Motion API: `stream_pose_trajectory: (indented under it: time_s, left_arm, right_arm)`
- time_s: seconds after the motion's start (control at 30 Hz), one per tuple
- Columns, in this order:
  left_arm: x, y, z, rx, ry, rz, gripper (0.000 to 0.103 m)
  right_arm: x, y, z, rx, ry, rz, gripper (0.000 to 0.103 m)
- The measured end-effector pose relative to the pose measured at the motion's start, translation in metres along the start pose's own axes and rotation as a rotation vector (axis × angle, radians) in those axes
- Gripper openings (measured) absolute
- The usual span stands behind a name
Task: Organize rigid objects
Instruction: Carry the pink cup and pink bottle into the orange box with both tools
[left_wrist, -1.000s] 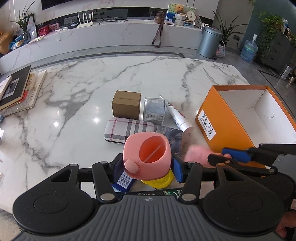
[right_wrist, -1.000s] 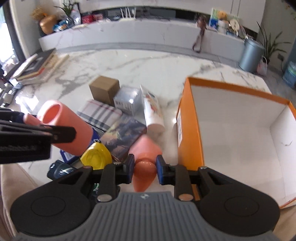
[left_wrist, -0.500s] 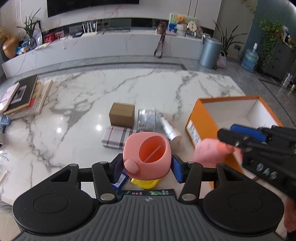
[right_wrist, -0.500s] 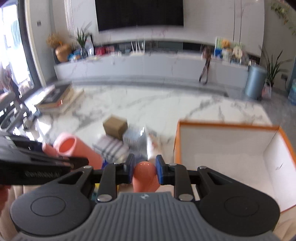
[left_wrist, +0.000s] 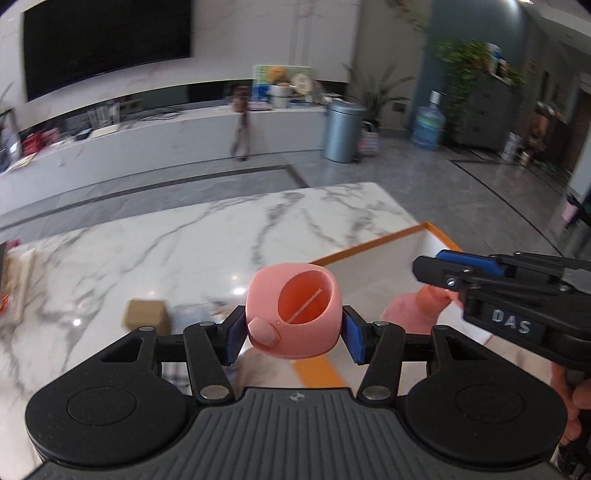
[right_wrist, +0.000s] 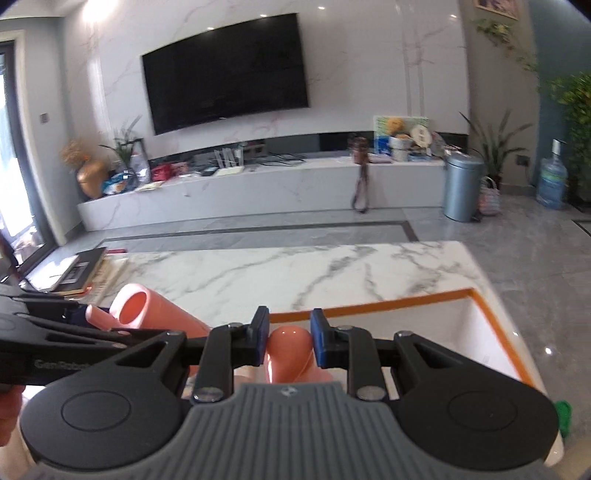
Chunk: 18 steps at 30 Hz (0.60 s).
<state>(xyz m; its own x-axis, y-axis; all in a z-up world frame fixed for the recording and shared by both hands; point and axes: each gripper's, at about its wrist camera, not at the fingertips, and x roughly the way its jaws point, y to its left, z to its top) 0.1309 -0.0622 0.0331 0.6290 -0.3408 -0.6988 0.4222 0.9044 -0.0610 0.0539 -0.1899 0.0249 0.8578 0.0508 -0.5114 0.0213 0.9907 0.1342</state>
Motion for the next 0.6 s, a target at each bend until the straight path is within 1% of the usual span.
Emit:
stream_pose_trajectory:
  time_s: [0.13,0.27,0.33,0.43,0.5,0.6]
  left_arm:
    - [0.035,-0.022,0.005,0.084,0.052,-0.047,0.061]
    - [0.071,-0.032,0.006,0.168,0.117,-0.074,0.061]
    - [0.083,-0.032,0.009,0.208,0.112,-0.093,0.061]
    - [0.098,-0.034,0.016,0.253,0.132,-0.108,0.061]
    - [0.108,-0.038,0.019,0.290,0.137,-0.103,0.061]
    - [0.117,-0.042,0.021,0.311,0.154,-0.129,0.061]
  right_arm:
    - [0.012,-0.028,-0.007,0.050,0.043,-0.020,0.024]
    - [0.030,-0.050,-0.014,0.083,0.084,-0.017,0.024]
    - [0.042,-0.060,-0.017,0.097,0.105,-0.010,0.024]
    - [0.059,-0.071,-0.021,0.122,0.132,0.011,0.024]
    - [0.071,-0.076,-0.023,0.142,0.151,0.026,0.024]
    - [0.085,-0.083,-0.021,0.166,0.163,0.044,0.024]
